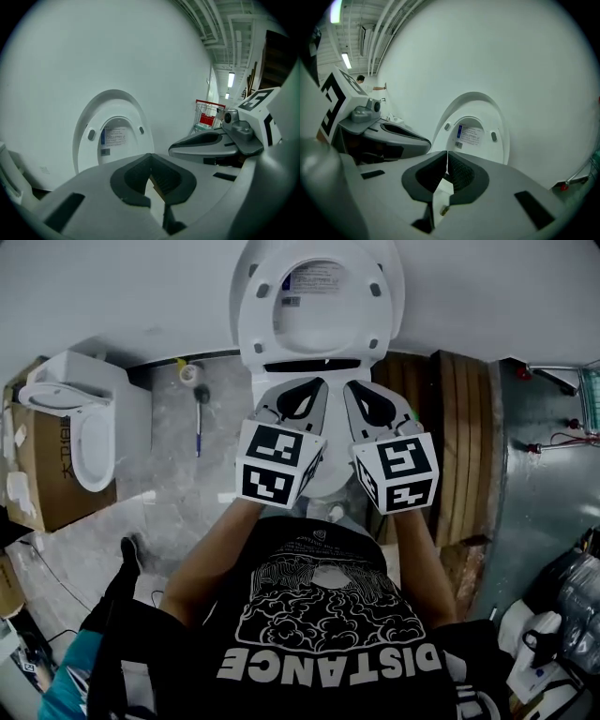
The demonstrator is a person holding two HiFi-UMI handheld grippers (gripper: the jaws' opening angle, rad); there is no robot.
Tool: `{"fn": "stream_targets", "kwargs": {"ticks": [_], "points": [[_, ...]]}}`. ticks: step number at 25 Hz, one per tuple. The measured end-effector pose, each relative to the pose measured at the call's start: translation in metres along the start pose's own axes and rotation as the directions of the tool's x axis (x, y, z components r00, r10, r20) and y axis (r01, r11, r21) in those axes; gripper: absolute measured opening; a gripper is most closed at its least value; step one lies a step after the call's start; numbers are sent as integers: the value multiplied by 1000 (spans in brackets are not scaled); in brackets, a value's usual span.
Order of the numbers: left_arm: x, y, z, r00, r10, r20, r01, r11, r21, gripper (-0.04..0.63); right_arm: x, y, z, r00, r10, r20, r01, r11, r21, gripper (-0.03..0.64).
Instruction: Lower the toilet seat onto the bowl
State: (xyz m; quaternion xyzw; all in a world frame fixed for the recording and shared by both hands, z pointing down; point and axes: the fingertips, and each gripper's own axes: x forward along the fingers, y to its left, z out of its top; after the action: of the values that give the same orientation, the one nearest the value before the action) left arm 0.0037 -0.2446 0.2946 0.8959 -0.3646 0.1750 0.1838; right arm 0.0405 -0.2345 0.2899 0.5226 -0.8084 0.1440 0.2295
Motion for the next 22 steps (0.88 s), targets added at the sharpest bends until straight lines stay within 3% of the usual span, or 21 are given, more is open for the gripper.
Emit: {"fn": "stream_targets", "kwargs": {"ticks": [10, 22], "points": [[33, 53, 42, 998, -59, 1, 58, 995, 83, 12, 42, -37, 47, 999, -47, -1, 47, 995, -85, 21], [74, 115, 96, 1000, 1, 29, -6, 983, 184, 14, 92, -95, 88, 998, -54, -33, 45, 970, -238, 21]]}}
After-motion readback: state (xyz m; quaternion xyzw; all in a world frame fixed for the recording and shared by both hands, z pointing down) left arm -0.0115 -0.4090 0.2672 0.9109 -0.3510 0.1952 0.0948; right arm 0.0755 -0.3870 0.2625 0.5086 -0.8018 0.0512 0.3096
